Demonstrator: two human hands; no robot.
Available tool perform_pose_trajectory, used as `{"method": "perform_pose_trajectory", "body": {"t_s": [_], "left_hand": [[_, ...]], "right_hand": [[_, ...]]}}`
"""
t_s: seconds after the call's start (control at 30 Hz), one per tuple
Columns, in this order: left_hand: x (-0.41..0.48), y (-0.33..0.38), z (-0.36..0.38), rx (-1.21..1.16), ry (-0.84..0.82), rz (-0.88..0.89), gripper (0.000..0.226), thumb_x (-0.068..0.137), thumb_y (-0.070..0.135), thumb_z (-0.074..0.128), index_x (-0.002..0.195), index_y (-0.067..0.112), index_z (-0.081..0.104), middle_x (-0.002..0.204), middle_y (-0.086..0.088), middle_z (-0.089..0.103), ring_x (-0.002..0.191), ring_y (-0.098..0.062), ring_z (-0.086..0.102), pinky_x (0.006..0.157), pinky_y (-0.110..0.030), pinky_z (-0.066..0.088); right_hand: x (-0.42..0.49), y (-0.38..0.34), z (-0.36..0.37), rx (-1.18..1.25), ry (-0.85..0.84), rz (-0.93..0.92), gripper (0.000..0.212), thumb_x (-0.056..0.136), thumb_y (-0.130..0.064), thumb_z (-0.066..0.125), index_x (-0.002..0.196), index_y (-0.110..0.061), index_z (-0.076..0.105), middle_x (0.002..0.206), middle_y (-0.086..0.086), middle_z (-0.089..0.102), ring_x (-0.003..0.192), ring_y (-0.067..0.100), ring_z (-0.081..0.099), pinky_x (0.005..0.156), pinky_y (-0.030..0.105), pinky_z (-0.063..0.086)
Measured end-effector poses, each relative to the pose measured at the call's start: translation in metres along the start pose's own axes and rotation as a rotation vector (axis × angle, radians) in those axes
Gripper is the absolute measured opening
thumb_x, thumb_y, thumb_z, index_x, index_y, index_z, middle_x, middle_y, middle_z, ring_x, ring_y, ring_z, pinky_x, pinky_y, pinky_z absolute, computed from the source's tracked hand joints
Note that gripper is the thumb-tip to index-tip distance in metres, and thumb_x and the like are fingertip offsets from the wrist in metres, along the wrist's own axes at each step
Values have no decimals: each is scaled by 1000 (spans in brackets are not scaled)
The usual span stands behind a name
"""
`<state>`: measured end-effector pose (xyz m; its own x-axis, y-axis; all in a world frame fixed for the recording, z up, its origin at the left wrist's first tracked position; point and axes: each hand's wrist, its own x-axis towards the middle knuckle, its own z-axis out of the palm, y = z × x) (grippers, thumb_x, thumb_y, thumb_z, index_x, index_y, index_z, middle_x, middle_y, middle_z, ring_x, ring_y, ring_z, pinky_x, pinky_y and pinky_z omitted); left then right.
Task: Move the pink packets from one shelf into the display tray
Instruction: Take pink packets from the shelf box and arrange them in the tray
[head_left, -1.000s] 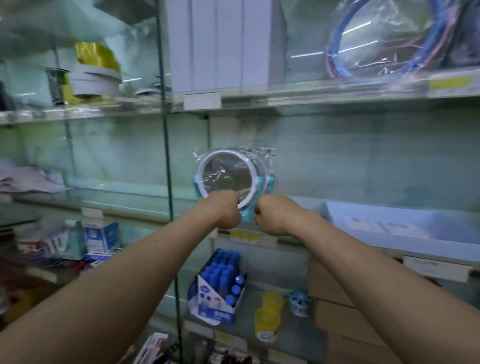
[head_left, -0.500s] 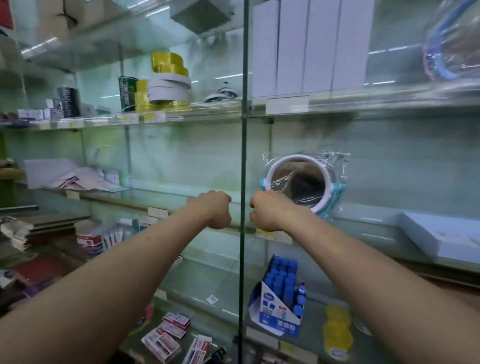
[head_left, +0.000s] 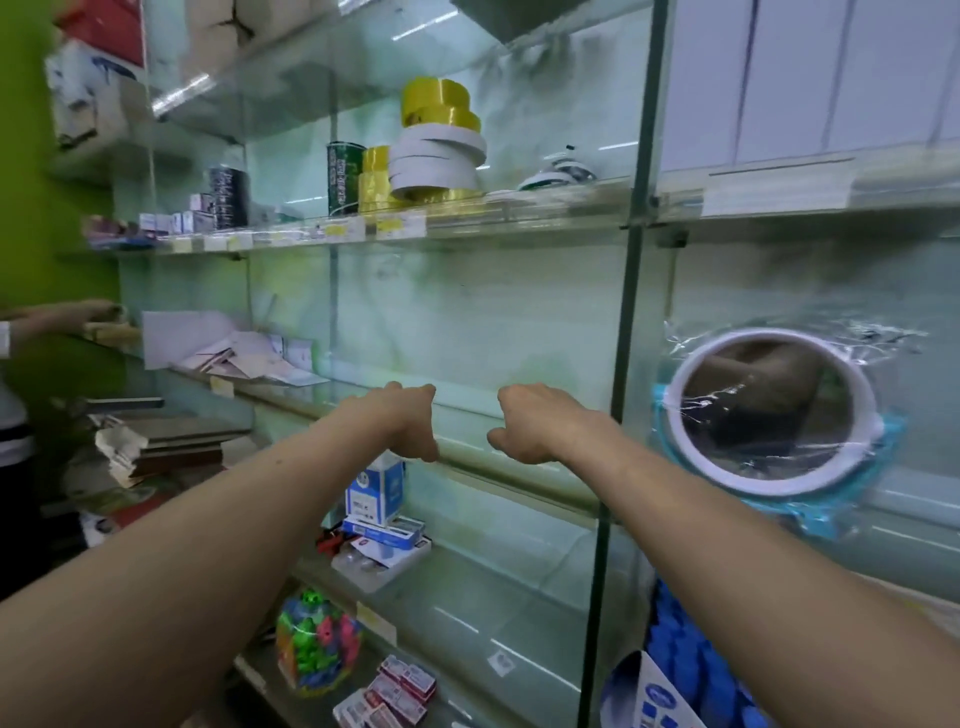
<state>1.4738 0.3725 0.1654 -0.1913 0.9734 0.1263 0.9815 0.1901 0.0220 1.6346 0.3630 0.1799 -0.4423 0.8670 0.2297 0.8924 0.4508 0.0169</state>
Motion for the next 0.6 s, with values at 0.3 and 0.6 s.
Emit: {"method": "perform_pose_trajectory", "body": {"t_s": [0.3,0.6], "left_hand": [[102,-36,9,47,-13,-17,85,83,38,66,150,22,17,149,-17,28,134,-36,34,109,-49,34],[181,-70,17,53,-2,-34,81,85,39,62,150,22,18,148,-15,30,133,-35,36,109,-49,32]], "right_hand": [[106,-9,29,40,-24,40,7,96,-17,46,94,-10,50,87,3,48,74,21,46,48,25,28],[203,-18,60,49,-53,43,9,94,-19,52,98,-11,52,87,4,49,80,24,50,51,26,32]]}}
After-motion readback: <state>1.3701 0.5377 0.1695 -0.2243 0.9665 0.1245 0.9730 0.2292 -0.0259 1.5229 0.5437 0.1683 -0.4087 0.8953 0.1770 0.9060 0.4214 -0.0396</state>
